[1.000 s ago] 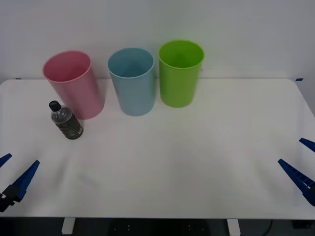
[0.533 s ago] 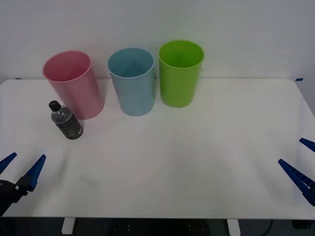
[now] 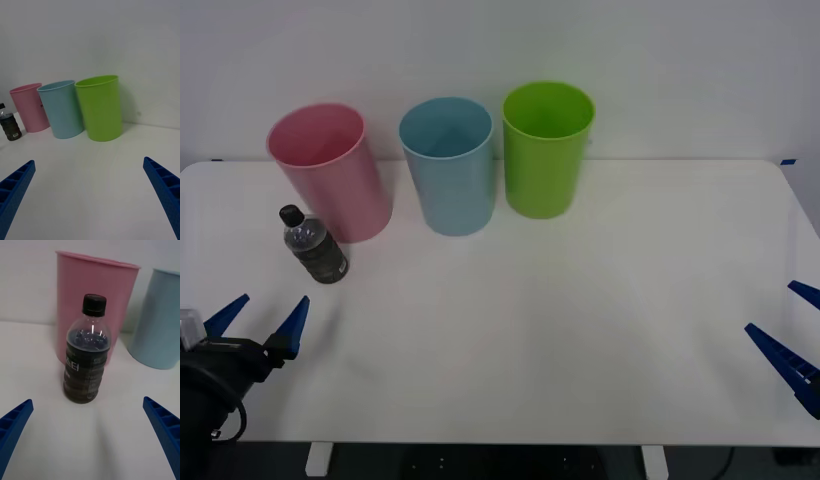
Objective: Grasp the object on the table and drop it into the matching bin: aluminum can to the light blue bin, PET bottle to the pink bin.
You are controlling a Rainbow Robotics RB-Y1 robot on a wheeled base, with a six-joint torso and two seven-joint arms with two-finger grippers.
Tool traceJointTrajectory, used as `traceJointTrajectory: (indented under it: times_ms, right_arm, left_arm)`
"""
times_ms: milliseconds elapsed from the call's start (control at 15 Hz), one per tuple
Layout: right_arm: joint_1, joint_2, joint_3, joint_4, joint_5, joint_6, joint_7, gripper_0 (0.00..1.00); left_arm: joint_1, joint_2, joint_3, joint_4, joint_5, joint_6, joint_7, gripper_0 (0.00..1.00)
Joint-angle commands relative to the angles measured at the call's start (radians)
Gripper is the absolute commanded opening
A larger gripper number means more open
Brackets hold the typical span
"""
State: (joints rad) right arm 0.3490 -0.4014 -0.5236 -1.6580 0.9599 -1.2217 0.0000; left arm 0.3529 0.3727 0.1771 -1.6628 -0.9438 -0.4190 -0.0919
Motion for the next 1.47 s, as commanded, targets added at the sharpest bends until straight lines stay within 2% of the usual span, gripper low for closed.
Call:
traceJointTrajectory:
  times_ms: [67, 400, 1467]
  right_arm:
    - [0.000, 0.000, 0.000, 0.000, 0.000, 0.000, 0.000, 1.00]
    - [0.000, 0.000, 0.000, 0.000, 0.000, 0.000, 0.000, 1.00]
    - [0.000, 0.000, 0.000, 0.000, 0.000, 0.000, 0.000, 1.00]
  left_arm:
    - [-0.028, -0.014, -0.047, 0.000, -0.004, 0.063, 0.000, 1.00]
    - [-0.078, -0.092, -0.047, 0.026, -0.063, 0.077, 0.000, 1.00]
    - [-0.353, -0.120, -0.002, 0.287, -0.193, 0.121, -0.009, 1.00]
